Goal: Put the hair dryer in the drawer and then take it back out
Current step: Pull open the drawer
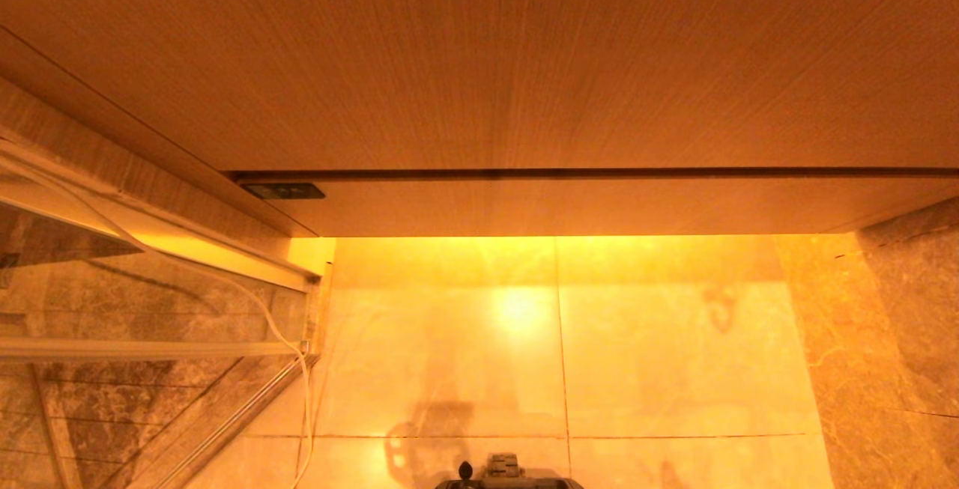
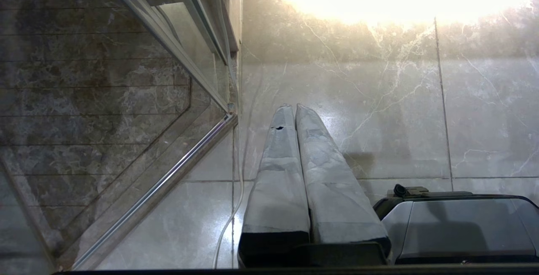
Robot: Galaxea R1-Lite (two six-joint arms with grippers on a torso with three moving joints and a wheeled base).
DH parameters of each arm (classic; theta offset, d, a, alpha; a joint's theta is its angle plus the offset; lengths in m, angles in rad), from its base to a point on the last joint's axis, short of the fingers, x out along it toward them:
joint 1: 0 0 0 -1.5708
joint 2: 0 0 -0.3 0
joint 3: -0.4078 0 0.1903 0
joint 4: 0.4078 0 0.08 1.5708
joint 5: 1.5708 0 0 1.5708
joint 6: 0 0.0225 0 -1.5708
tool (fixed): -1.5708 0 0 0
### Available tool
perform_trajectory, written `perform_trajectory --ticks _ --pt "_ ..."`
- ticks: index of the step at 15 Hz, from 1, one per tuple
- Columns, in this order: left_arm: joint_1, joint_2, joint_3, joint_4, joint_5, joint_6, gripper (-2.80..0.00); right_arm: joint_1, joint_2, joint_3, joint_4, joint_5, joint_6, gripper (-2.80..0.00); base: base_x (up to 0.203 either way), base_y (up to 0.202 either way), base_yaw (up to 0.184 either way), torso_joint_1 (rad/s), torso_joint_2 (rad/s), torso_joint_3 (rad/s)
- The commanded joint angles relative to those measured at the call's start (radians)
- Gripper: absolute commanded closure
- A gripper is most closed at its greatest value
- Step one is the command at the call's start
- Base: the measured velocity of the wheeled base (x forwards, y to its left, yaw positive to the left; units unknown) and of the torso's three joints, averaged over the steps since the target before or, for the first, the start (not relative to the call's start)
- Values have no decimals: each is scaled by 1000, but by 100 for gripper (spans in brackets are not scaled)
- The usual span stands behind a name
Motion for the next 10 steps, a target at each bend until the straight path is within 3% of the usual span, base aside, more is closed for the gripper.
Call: perform_trajectory --ticks 1,10 --pt "0 0 0 0 0 0 0 0 -1 0 -1 0 1 0 0 0 0 0 0 0" --pt "0 0 -1 0 0 0 0 0 -1 0 -2 0 3 0 0 0 0 0 0 0"
